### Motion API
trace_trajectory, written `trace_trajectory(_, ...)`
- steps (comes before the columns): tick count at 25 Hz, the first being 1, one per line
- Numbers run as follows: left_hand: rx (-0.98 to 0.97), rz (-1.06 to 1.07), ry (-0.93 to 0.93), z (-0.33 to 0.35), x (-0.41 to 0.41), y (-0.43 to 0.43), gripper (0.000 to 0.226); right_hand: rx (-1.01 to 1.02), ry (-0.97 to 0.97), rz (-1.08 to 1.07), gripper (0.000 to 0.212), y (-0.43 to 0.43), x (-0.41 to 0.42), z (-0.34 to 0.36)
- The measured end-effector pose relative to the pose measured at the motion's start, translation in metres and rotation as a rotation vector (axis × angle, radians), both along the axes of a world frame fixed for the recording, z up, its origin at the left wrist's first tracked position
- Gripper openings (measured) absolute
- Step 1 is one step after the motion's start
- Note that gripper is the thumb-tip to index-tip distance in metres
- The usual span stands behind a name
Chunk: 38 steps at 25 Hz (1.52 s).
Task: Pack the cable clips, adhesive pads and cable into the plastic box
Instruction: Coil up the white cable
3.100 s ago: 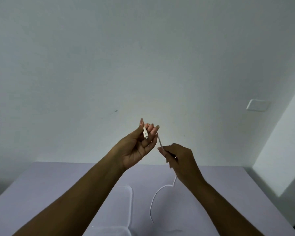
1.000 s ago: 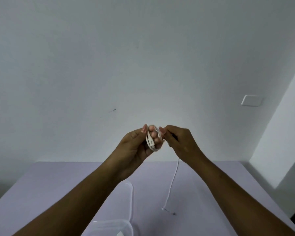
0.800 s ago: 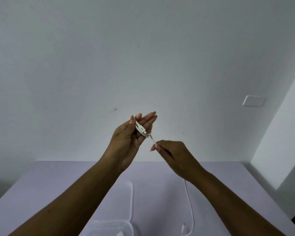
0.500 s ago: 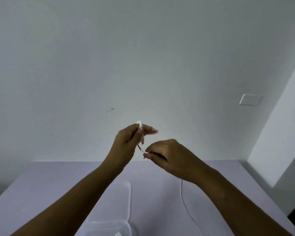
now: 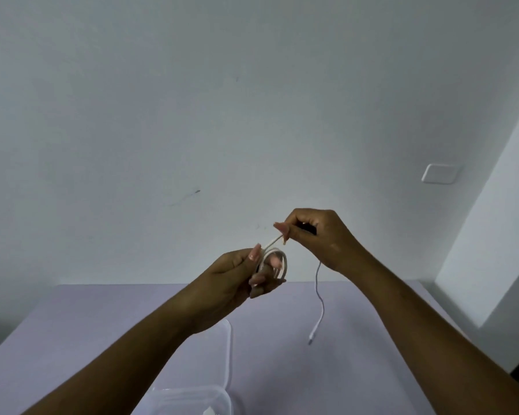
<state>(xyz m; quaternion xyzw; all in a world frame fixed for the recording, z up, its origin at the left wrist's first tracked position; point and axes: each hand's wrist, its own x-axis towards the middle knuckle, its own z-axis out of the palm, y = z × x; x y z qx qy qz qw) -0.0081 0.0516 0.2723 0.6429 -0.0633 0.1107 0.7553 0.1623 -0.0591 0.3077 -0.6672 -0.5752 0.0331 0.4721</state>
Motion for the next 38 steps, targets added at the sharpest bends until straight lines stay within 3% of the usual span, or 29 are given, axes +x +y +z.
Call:
trace_trajectory(4, -0.441, -0.047, -0.144, 0.006, 0.005, 0.005, 0.038, -0.005, -0.084, -0.037, 0.034, 0.001, -0.004, -0.033)
trace_trajectory(7, -0.534, 0.211, -0.219, 0.01, 0.009, 0.017, 0.031, -0.085, -0.201, -0.012, 0.029, -0.005, -0.012, -0.054)
trace_trajectory(9, -0.368, 0.434, -0.2, 0.006, 0.01, 0.025, 0.029, -0.142, -0.268, 0.017, 0.026, -0.01, -0.02, -0.061)
trace_trajectory(13, 0.342, 0.708, -0.112, -0.01, 0.011, 0.027, 0.03, -0.178, -0.431, 0.068, 0.034, -0.014, -0.036, -0.051)
trace_trajectory(16, 0.738, 0.624, -0.033, -0.018, 0.008, 0.021, 0.033, -0.116, -0.419, 0.101, 0.031, -0.015, -0.037, -0.029)
trace_trajectory(18, 0.797, 0.478, -0.001, -0.023, 0.005, 0.016, 0.039, -0.089, -0.367, 0.096, 0.026, -0.015, -0.03, -0.016)
trace_trajectory(22, 0.422, 0.219, 0.079, -0.024, 0.0, 0.008, 0.04, -0.055, -0.195, 0.073, 0.029, -0.009, -0.013, -0.006)
trace_trajectory(31, -0.511, -0.032, -0.046, -0.004, 0.001, 0.015, 0.041, -0.004, 0.171, 0.07, 0.028, -0.003, -0.018, -0.032)
trace_trajectory(38, -0.597, -0.019, -0.058, 0.0, 0.007, 0.015, 0.041, -0.039, 0.383, 0.076, 0.033, -0.001, -0.029, -0.038)
